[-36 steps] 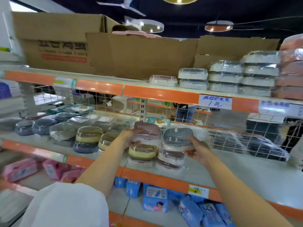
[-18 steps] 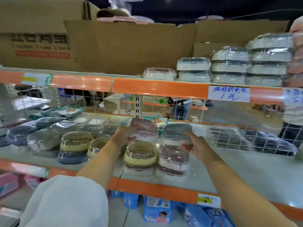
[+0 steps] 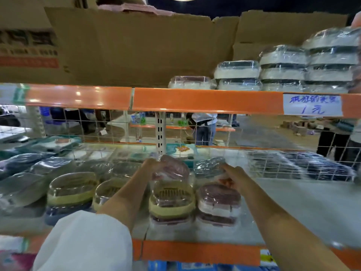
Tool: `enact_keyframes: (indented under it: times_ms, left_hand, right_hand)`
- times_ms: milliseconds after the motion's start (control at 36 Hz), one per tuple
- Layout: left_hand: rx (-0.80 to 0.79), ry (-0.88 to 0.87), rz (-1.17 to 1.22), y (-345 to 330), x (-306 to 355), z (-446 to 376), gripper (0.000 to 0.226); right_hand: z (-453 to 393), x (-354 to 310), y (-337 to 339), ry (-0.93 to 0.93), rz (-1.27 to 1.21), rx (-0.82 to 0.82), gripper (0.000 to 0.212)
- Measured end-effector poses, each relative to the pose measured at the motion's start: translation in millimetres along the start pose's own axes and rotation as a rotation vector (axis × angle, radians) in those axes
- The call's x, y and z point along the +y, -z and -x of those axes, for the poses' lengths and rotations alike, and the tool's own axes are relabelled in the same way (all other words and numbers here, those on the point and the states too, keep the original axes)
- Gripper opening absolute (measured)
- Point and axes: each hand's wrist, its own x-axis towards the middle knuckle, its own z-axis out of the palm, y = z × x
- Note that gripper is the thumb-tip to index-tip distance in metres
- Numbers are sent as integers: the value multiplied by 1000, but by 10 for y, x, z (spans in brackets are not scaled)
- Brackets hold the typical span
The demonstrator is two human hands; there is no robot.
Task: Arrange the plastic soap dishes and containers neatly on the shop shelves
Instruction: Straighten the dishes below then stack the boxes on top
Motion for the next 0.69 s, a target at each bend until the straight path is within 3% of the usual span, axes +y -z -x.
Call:
enact_keyframes:
  times_ms: [167, 306, 417, 556, 694]
  left_hand:
    - [-98, -56, -221, -68, -30, 17, 31]
    - [-65, -96, -324, -125, -69, 33, 33]
    - [48, -160, -605, -134, -94, 13, 44]
    - [193, -316, -949, -170, -65, 98, 42]
    - [235, -384, -1055, -249, 57, 291, 34]
  right_hand:
    - [-157, 6, -16, 72, 226, 67, 37]
    - [-112, 19, 4, 86, 549, 121, 53]
    - [-64, 89, 35, 59, 750, 153, 57]
    - [-33, 90, 51, 111, 895, 156, 45]
    - [71, 11, 84, 199, 1021, 119, 37]
